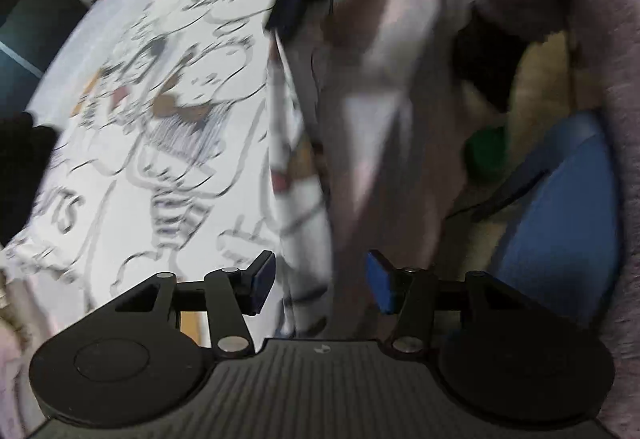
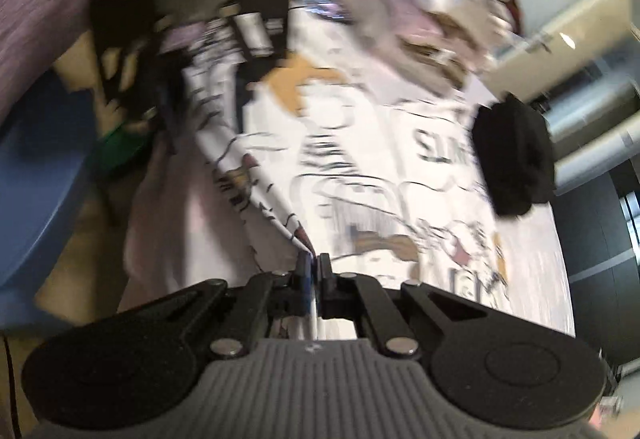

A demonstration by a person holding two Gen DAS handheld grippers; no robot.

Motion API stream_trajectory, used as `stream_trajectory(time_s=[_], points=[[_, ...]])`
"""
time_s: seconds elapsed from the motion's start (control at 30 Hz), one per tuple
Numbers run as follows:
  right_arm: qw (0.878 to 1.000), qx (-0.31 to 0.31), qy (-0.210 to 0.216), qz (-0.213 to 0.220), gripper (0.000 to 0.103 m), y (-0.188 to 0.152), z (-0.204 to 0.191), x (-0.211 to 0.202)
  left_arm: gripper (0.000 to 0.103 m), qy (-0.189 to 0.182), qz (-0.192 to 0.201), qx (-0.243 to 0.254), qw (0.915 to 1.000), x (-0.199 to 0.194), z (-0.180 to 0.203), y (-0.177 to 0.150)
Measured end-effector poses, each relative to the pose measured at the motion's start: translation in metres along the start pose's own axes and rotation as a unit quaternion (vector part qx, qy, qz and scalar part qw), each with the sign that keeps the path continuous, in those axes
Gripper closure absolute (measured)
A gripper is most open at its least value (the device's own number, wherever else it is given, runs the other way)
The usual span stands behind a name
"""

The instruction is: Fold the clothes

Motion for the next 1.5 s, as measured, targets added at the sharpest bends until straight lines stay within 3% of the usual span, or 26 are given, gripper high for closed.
stream_trajectory(time_s=[0.2, 0.33, 0.43, 0.57, 0.67, 0.87, 1.0, 1.07, 1.17, 1.33, 1.5], points=[[0.998, 0.054, -0.016, 0.015, 0.1, 0.002, 0.025, 0.003, 0.076, 0.035, -0.052, -0.052, 0.9967, 0.007, -0.014, -0.011], [0.996, 0.08, -0.022, 0.017, 0.1, 0.001, 0.035, 0.001, 0.078, 0.061, -0.092, -0.06, 0.9921, 0.009, -0.015, -0.022], [0.995, 0.094, -0.027, 0.014, 0.1, 0.0, 0.044, 0.003, 0.098, 0.083, -0.112, -0.073, 0.9875, 0.007, -0.023, -0.031], [0.995, 0.099, -0.031, 0.008, 0.1, -0.001, 0.051, 0.006, 0.099, 0.079, -0.113, -0.136, 0.9811, -0.006, -0.057, -0.036], [0.993, 0.114, -0.038, 0.001, 0.1, -0.002, 0.06, 0.009, 0.099, 0.089, -0.097, -0.152, 0.9796, -0.013, -0.091, -0.03], [0.982, 0.182, -0.047, -0.026, 0.1, -0.013, 0.095, 0.026, 0.098, 0.074, -0.073, -0.164, 0.981, 0.001, -0.161, -0.006], [0.971, 0.23, -0.052, -0.048, 0.101, -0.024, 0.118, 0.043, 0.087, 0.062, -0.095, -0.153, 0.9816, 0.034, -0.189, -0.003], [0.966, 0.241, -0.062, -0.069, 0.103, -0.03, 0.126, 0.054, 0.086, 0.069, -0.119, -0.147, 0.9795, 0.048, -0.198, -0.012], [0.958, 0.267, -0.06, -0.083, 0.103, -0.045, 0.137, 0.064, 0.076, 0.063, -0.132, -0.167, 0.9751, 0.055, -0.21, -0.027], [0.949, 0.309, -0.024, -0.056, 0.102, -0.051, 0.14, 0.064, 0.068, 0.046, -0.121, -0.188, 0.9737, 0.048, -0.217, -0.028], [0.955, 0.296, -0.011, -0.027, 0.099, -0.041, 0.126, 0.052, 0.059, 0.027, -0.116, -0.201, 0.9724, 0.027, -0.216, -0.025]])
Point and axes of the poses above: each gripper's, at about its wrist camera, not at the fingertips, and x roughly the way its jaws point, z to its right, y to its top, the point moved 4 cm from there along x, roughly the way its jaws point, and after that the axes turned 9 degrees about y, right-handed, at the moved point
